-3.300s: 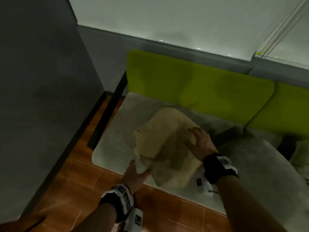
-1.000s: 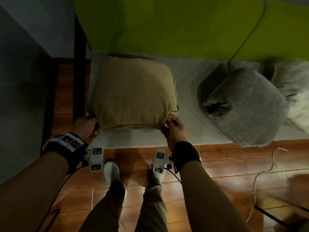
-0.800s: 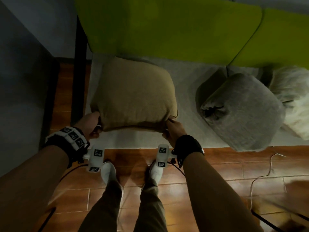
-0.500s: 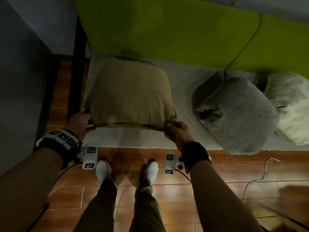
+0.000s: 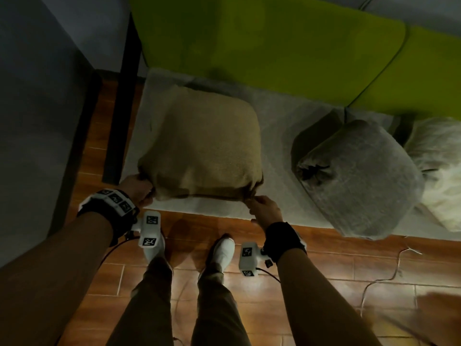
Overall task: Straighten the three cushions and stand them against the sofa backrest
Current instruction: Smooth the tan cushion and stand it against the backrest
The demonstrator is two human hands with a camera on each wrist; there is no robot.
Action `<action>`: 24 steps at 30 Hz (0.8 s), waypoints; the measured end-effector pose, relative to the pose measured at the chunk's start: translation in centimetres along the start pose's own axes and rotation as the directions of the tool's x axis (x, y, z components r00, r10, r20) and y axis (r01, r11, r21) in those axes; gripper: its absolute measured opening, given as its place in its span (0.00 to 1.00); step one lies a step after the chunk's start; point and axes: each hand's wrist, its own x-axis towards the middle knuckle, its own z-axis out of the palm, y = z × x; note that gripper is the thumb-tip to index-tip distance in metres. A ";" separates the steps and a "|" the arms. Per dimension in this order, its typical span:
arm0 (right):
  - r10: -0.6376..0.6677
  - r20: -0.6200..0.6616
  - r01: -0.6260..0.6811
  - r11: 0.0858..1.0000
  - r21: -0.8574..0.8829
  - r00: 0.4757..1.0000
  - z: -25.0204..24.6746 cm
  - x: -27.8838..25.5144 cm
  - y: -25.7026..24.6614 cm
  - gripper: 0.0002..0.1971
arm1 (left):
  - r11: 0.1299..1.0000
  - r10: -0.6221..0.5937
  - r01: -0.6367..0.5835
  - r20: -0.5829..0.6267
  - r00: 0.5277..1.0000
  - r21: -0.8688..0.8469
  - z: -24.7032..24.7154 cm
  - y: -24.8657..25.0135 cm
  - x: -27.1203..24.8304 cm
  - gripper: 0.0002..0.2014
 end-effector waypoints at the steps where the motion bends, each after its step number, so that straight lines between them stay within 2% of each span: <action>1: 0.030 0.023 -0.031 0.998 0.061 0.999 -0.1 0.1 -0.1 0.12 | 0.999 -0.026 0.027 -0.018 0.999 0.038 0.1 -0.1 -0.2 0.07; 3: 0.058 0.073 -0.069 0.984 0.162 0.996 -0.4 -0.1 -0.7 0.19 | 0.992 -0.070 0.071 -0.013 0.997 0.103 0.5 -0.2 -0.4 0.09; 5: 0.060 0.118 -0.080 0.982 0.170 0.991 -0.5 -0.1 -1.5 0.26 | 0.991 -0.087 0.085 0.012 0.996 0.105 1.1 -0.1 -0.8 0.11; 6: 0.059 0.134 -0.078 0.987 0.142 0.989 -0.5 -0.1 -1.8 0.26 | 0.994 -0.084 0.082 0.022 0.996 0.074 1.4 0.0 -0.9 0.12; 8: 0.045 0.136 -0.053 0.997 0.058 0.990 -0.4 0.5 -2.2 0.19 | 0.998 -0.059 0.060 0.038 0.998 -0.026 1.8 0.2 -1.1 0.14; 10: 0.034 0.080 -0.034 0.999 -0.008 0.996 -0.8 1.3 -2.1 0.12 | 0.992 -0.023 0.027 0.032 0.999 -0.119 1.9 0.3 -1.3 0.15; 12: 0.041 -0.031 -0.043 0.996 -0.078 0.999 -1.7 2.1 -1.4 0.12 | 0.992 -0.008 0.009 0.008 1.000 -0.127 1.7 0.5 -1.7 0.14; 14: 0.039 -0.145 -0.062 0.986 -0.158 0.989 -3.2 2.5 -0.5 0.13 | 0.986 0.014 -0.022 -0.052 0.999 -0.163 1.0 0.5 -1.8 0.09; 15: 0.057 -0.164 -0.085 0.982 -0.168 0.985 -3.9 2.7 0.1 0.13 | 0.977 0.013 -0.030 -0.084 0.996 -0.209 0.3 0.3 -1.6 0.12; 17: 0.085 -0.109 -0.102 0.983 -0.155 0.990 -4.5 3.0 1.1 0.11 | 0.947 0.004 -0.039 -0.110 0.994 -0.319 -1.0 -0.4 -1.5 0.18; 19: 0.061 -0.010 -0.061 0.983 -0.174 0.998 -4.3 2.8 1.2 0.08 | 0.901 0.013 -0.067 -0.128 0.992 -0.428 -2.1 -1.6 -1.6 0.18; 22: -0.018 0.071 0.029 0.988 -0.154 0.997 -3.5 2.5 1.3 0.02 | 0.828 0.048 -0.121 -0.146 0.988 -0.547 -2.6 -3.3 -2.6 0.08; 23: -0.023 0.084 0.033 0.993 -0.113 0.996 -3.4 2.3 1.4 0.03 | 0.805 0.063 -0.141 -0.154 0.986 -0.576 -2.4 -3.6 -3.2 0.04; 24: -0.010 0.091 0.014 0.999 -0.053 0.996 -3.4 2.4 1.6 0.06 | 0.789 0.068 -0.159 -0.173 0.983 -0.594 -2.3 -3.8 -3.6 0.04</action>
